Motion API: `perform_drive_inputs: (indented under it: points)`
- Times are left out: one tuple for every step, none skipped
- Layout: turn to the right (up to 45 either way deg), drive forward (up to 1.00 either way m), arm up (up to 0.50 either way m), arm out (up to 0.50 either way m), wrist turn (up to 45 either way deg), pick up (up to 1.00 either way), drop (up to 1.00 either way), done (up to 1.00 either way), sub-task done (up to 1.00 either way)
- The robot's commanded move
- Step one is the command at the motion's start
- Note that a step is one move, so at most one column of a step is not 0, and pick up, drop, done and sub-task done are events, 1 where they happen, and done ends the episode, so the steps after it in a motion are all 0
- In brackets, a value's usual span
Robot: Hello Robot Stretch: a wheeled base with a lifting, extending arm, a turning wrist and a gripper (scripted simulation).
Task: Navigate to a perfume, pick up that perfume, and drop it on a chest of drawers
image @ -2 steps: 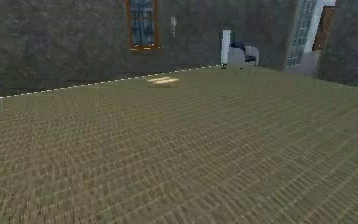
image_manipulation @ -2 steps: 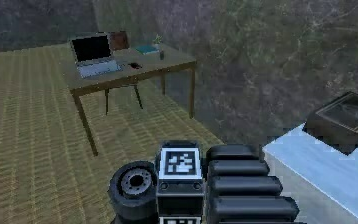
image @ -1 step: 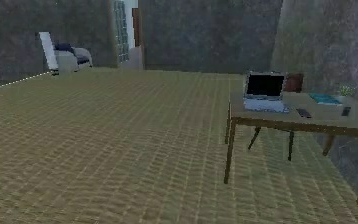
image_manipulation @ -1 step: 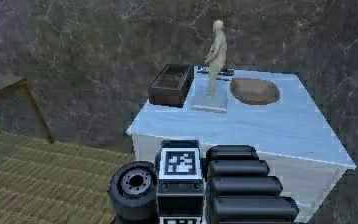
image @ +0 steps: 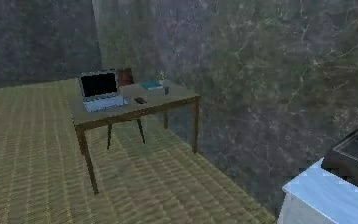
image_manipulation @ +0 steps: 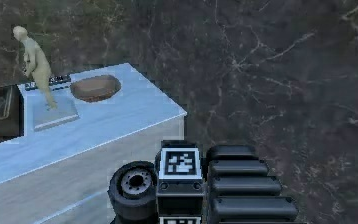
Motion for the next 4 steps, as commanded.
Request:
perform_drive_inputs:
  points:
    - [24.0,0.00,0.00,0.00,0.0,0.00,0.00,0.00,0.00]
    - [-45.0,0.00,0.00,0.00,0.0,0.00,0.00,0.00,0.00]
    - [-45.0,0.00,0.00,0.00,0.0,0.00,0.00,0.00,0.00]
    - [-6.0,0.00,0.00,0.00,0.0,0.00,0.00,0.00,0.00]
